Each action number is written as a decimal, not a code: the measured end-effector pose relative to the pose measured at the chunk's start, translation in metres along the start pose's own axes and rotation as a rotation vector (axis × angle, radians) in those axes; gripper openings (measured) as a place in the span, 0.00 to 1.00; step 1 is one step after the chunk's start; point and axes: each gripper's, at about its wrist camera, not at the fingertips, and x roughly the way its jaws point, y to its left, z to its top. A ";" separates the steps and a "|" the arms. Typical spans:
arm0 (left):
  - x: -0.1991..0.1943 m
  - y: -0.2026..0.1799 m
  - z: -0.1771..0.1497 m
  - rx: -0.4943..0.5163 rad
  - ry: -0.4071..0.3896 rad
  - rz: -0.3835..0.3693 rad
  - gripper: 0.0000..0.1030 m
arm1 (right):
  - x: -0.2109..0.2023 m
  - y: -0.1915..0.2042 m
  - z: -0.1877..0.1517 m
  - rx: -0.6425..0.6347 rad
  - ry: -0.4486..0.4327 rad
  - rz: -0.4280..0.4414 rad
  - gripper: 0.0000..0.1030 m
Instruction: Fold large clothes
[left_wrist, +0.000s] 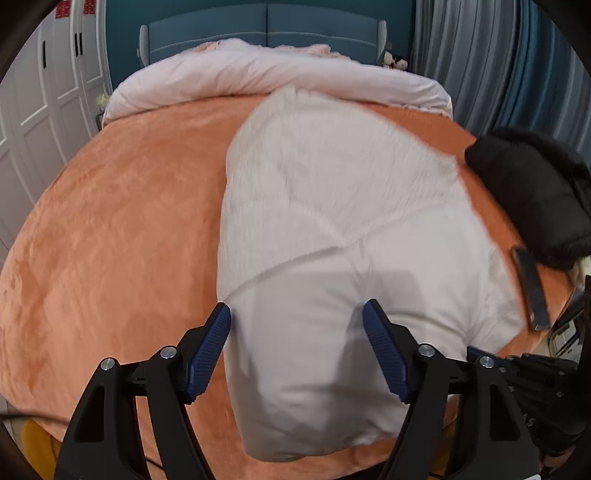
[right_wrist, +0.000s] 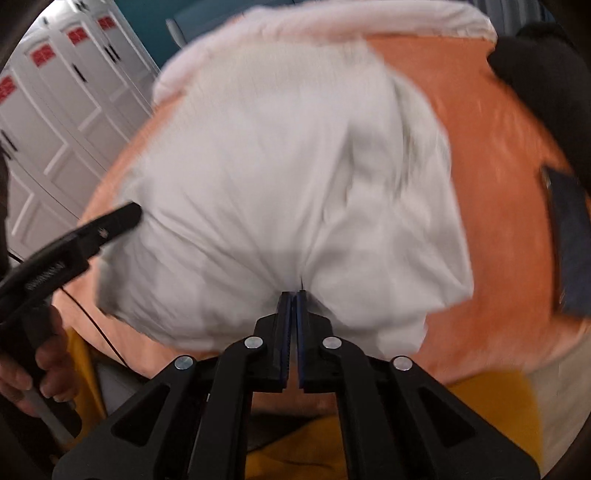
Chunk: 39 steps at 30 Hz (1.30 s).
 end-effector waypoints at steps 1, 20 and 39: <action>0.004 -0.001 -0.004 0.023 -0.006 0.019 0.76 | 0.003 0.000 0.000 0.007 0.011 -0.005 0.00; -0.006 0.008 -0.002 0.015 -0.013 0.050 0.78 | -0.063 -0.041 0.030 0.146 -0.150 0.094 0.00; -0.030 0.053 0.048 -0.233 -0.053 0.019 0.80 | -0.088 -0.032 0.052 0.098 -0.231 -0.115 0.60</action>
